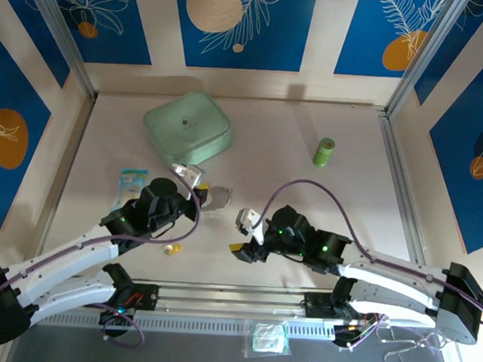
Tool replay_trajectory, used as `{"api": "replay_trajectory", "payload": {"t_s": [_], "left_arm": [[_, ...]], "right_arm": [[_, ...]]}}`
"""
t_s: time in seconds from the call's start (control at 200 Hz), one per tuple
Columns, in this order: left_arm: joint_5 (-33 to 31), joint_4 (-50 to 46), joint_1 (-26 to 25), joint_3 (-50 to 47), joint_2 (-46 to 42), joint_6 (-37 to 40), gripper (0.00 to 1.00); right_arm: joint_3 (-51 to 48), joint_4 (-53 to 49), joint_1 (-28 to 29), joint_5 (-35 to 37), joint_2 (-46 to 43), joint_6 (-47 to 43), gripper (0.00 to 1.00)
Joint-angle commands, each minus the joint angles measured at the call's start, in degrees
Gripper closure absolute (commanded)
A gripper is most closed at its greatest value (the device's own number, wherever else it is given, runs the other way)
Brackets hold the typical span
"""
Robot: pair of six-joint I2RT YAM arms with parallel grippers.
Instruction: Put the keys on the keyring
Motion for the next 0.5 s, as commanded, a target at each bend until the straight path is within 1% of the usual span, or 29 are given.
{"api": "replay_trajectory", "payload": {"t_s": [0.0, 0.095, 0.175, 0.255, 0.31, 0.375, 0.44, 0.495], "left_arm": [[-5.26, 0.5, 1.97, 4.73, -1.12, 4.43, 1.0], [-10.45, -1.28, 4.03, 5.81, -1.86, 4.33, 1.0], [-14.78, -3.29, 6.24, 6.52, -2.65, 2.85, 1.0], [-18.08, -4.39, 8.68, 6.71, -3.72, 1.13, 1.0], [-18.98, -4.43, 10.58, 6.33, -4.63, -0.07, 1.0], [-18.62, -4.17, 13.04, 5.6, -5.72, -1.1, 1.0], [-18.17, -4.31, 15.65, 5.05, -6.59, -2.08, 1.0], [-17.78, -4.43, 17.46, 4.63, -7.29, -2.68, 1.0]], "right_arm": [[1.99, 5.85, 2.11, 0.71, 5.74, 1.19, 0.43], [4.98, 7.64, 3.68, 3.07, 12.94, 1.95, 0.43], [7.11, 11.45, 4.73, 3.51, 19.13, 2.81, 0.46], [10.42, 14.52, 6.52, 5.85, 25.73, 2.86, 0.47], [13.64, 15.14, 7.89, 7.23, 30.4, 2.56, 0.47], [17.7, 15.23, 9.55, 9.18, 35.53, 1.68, 0.47], [20.73, 16.5, 11.12, 12.75, 40.05, 1.15, 0.47], [22.36, 18.23, 11.92, 13.33, 43.05, 0.66, 0.47]]}}
